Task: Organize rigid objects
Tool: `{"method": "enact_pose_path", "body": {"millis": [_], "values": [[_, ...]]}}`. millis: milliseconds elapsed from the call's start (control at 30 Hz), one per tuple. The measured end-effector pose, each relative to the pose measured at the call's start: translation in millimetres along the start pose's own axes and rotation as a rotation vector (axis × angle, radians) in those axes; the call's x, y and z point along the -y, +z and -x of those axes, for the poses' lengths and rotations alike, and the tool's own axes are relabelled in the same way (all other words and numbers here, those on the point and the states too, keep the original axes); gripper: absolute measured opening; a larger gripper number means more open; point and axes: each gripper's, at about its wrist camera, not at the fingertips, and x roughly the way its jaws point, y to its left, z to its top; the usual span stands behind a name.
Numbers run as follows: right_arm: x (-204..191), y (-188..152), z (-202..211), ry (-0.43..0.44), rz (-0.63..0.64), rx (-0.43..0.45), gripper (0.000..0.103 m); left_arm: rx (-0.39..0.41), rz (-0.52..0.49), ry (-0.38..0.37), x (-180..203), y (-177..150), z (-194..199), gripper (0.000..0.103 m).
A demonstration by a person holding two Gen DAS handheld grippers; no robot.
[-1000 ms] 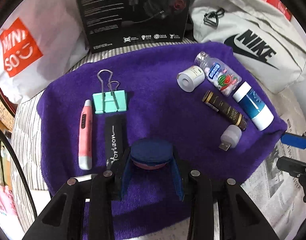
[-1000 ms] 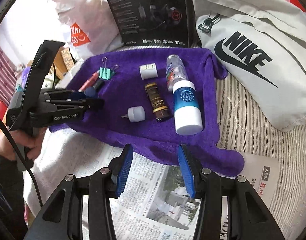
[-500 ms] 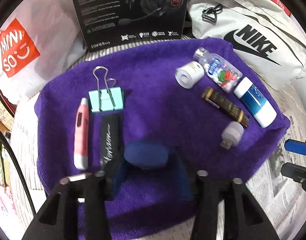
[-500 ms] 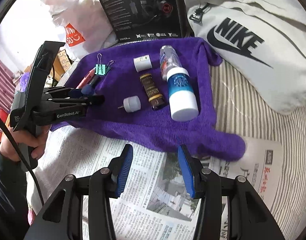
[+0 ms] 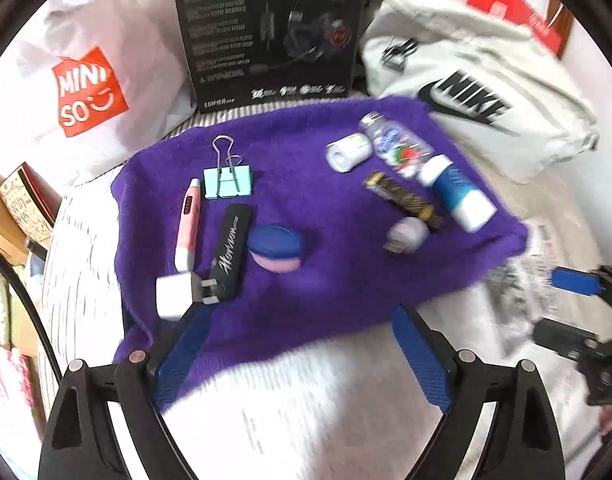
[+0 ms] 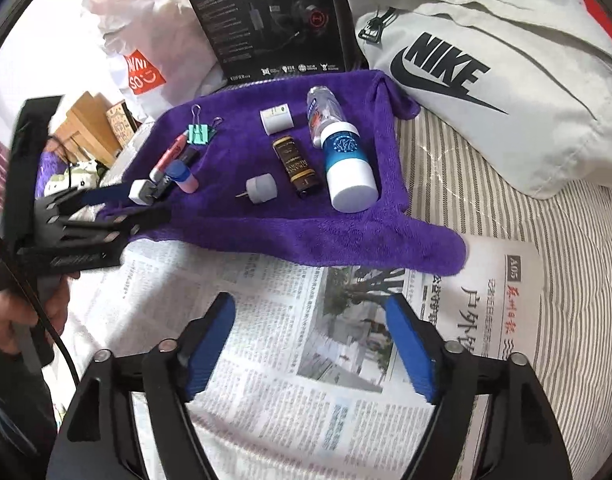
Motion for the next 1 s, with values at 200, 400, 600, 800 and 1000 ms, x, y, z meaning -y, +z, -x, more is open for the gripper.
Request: {"method": "enact_pose_path", "body": {"millis": [200,400,600,800,1000], "values": [[-15.8,-9.4,24.4,-0.006,0.002,0.025,0.088,0.068,0.016,0.023,10.9,-27.6,55.2,0.103],[-30.8,-23.0,45.3,0.001,-0.012,0.045,0.101,0.097,0.052,0.059,15.4,-49.7,90.0,0.103],[-37.4,-37.8,59.1,-0.037,-0.037,0.045,0.103,0.118,0.067,0.055,20.4,-68.1,111.2,0.103],[-39.3,-51.9,69.0,-0.061,-0.043,0.053,0.103,0.117,0.054,0.064,27.6,-78.2,119.2,0.103],[-36.6,-62.3,77.0,-0.091,-0.055,0.067,0.103,0.117,0.065,0.058,26.0,-84.3,125.3,0.103]]}}
